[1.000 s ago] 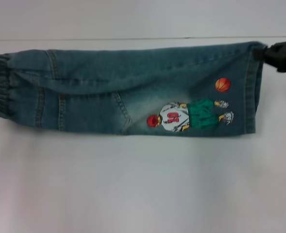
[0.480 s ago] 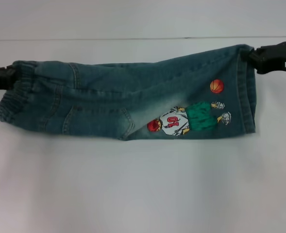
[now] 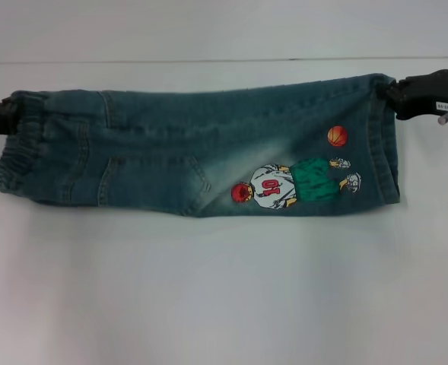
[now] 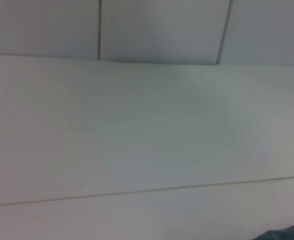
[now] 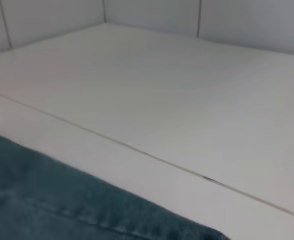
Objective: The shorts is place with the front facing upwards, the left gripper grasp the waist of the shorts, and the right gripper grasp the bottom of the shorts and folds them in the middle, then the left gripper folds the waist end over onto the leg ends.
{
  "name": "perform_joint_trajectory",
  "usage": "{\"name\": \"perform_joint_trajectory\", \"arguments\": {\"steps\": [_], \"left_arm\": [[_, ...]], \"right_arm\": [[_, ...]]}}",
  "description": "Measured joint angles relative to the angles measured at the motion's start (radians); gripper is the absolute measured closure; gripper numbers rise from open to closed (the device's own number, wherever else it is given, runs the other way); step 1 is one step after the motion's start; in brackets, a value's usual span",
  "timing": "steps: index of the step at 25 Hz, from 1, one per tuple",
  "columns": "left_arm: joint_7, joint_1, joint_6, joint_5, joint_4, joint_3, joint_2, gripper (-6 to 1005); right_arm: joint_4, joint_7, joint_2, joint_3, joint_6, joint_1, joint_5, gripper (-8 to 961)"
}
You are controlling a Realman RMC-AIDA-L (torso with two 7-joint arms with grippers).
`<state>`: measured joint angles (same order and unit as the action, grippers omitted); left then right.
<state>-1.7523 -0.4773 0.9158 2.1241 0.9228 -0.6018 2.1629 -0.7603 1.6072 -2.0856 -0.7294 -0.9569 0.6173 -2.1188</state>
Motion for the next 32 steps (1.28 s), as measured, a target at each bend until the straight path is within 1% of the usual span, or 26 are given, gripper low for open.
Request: {"name": "perform_joint_trajectory", "arguments": {"steps": [5,12,18,22,26,28,32], "left_arm": [[0.002,-0.014,-0.039,-0.002,-0.031,-0.009,0.000,939],[0.002,-0.027,-0.076,-0.009,-0.056,-0.052,0.001,938],[-0.001,-0.046,-0.099,-0.006,-0.065,-0.092,-0.003,938],[-0.004,-0.054,-0.116,-0.001,-0.070,-0.106,-0.007,937],[-0.004,-0.057,-0.116,0.003,-0.071,-0.108,-0.009,937],[-0.005,-0.057,-0.110,0.030,-0.071,-0.130,-0.013,937],[-0.009,-0.056,-0.110,0.077,-0.071,-0.146,-0.013,884]], "right_arm": [[0.033,-0.037,0.000,-0.008,0.048,0.011,0.006,909],[0.081,-0.048,-0.003,-0.037,0.098,0.043,0.010,906],[0.100,-0.049,-0.004,-0.043,0.114,0.065,0.011,903],[0.112,-0.047,-0.002,-0.044,0.134,0.066,0.010,902],[0.113,-0.048,0.001,-0.046,0.113,0.057,0.007,900],[0.113,-0.042,0.001,-0.042,0.114,0.053,0.007,899],[0.104,-0.018,0.007,-0.044,0.112,0.044,0.006,897]]}}
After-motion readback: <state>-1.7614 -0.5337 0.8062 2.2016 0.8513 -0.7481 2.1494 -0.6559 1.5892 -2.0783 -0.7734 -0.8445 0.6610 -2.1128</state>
